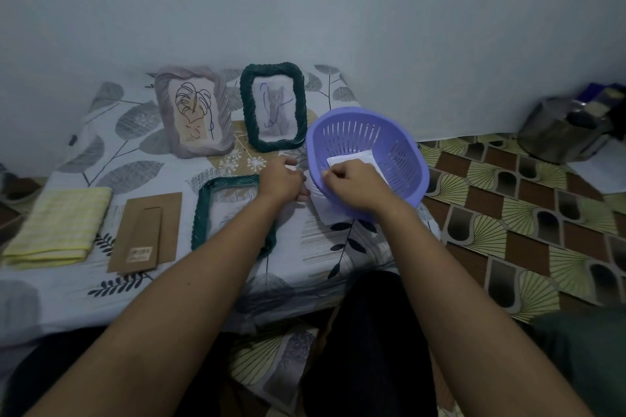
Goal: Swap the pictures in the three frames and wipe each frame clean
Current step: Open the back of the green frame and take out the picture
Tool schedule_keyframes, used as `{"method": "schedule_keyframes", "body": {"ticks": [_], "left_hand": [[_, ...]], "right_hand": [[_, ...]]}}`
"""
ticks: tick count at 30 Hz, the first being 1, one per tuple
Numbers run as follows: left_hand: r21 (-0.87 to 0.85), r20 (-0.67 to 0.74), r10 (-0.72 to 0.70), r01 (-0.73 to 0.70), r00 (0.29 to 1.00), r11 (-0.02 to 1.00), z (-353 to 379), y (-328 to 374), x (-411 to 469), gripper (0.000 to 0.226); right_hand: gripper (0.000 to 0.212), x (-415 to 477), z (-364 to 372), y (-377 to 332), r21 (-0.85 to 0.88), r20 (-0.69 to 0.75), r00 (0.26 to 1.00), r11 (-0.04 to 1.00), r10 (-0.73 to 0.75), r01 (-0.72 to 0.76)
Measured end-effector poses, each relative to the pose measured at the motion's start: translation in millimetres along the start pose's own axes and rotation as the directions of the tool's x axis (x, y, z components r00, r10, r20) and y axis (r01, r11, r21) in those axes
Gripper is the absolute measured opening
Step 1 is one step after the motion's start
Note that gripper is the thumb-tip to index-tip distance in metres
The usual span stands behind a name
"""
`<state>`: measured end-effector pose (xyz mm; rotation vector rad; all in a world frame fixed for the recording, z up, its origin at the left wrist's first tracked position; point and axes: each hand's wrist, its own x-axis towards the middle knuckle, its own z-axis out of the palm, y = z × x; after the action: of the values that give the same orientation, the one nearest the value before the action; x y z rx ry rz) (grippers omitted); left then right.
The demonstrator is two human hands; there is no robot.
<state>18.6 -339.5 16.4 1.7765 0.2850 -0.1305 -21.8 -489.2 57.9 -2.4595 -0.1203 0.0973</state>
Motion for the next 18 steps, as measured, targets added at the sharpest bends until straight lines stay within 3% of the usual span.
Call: {"method": "schedule_keyframes", "body": {"ticks": [1,5,8,13,18], "left_hand": [[-0.005,-0.025,0.031,-0.031,0.999,1.000,0,2,1,0.020],[-0.098,0.014,0.065,-0.063,0.998,0.993,2,12,-6,0.032],[-0.057,0.038,0.067,-0.065,0.997,0.996,4,16,-11,0.024],[-0.057,0.033,0.056,-0.054,0.998,0.997,6,15,-13,0.019],[-0.078,0.033,0.057,-0.055,0.998,0.995,5,16,-15,0.015]], "right_hand": [[0.037,3,-1,2,0.006,-0.007,0.999,0.999,0.035,-0.035],[0.026,18,-8,8,-0.126,0.009,0.984,0.976,0.179,-0.176],[0.023,30,-10,12,-0.245,0.002,0.961,0.931,0.278,-0.269],[0.022,34,-5,16,-0.401,0.055,0.931,0.862,0.360,-0.310],[0.019,34,-3,21,-0.441,0.059,0.935,0.850,0.350,-0.290]]}}
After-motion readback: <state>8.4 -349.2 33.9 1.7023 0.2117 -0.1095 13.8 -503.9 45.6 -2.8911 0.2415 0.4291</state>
